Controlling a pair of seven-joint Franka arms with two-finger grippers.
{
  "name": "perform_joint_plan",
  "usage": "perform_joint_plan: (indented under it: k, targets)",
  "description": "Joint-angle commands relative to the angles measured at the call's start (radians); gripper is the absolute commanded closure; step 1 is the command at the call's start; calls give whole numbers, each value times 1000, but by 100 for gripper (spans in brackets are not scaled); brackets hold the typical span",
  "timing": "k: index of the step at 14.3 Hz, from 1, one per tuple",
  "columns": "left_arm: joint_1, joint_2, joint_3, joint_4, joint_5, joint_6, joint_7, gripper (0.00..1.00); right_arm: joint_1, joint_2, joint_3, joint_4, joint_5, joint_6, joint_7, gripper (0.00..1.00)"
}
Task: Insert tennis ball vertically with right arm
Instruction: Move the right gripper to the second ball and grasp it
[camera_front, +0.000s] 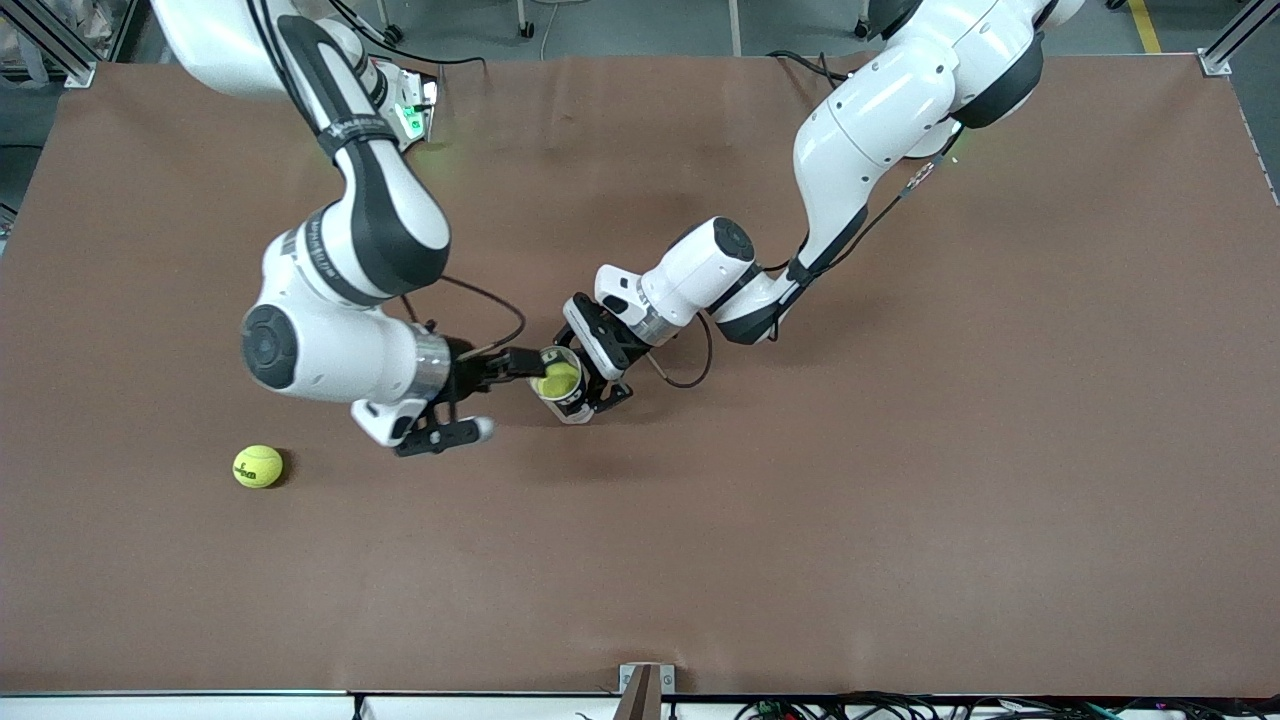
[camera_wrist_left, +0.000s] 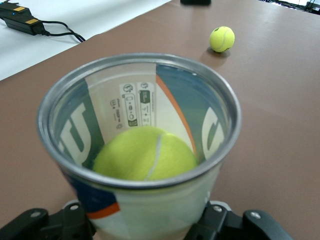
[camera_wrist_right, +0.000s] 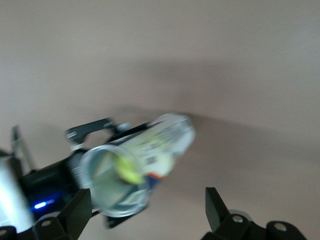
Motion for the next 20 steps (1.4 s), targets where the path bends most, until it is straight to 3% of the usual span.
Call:
perform_joint_plan:
  k: [1,7,12,16,20]
  targets:
    - [-12,6,5,16,-14,16,1,28,-146,-20,3,-12,-129,-10,-50,0]
    - [-14,6,5,16,-14,16,1,24,-381,52,3,-12,-482,94,-334,0]
    - [-14,6,5,16,-14,16,1,23,-443,129,3,-23,-495,157,-336,0]
    - [-18,4,5,16,-14,16,2,23,-467,207,3,-24,-496,318,-336,0]
    - [-17,4,5,17,-14,16,2,23,-475,218,6,-55,-482,326,-330,0]
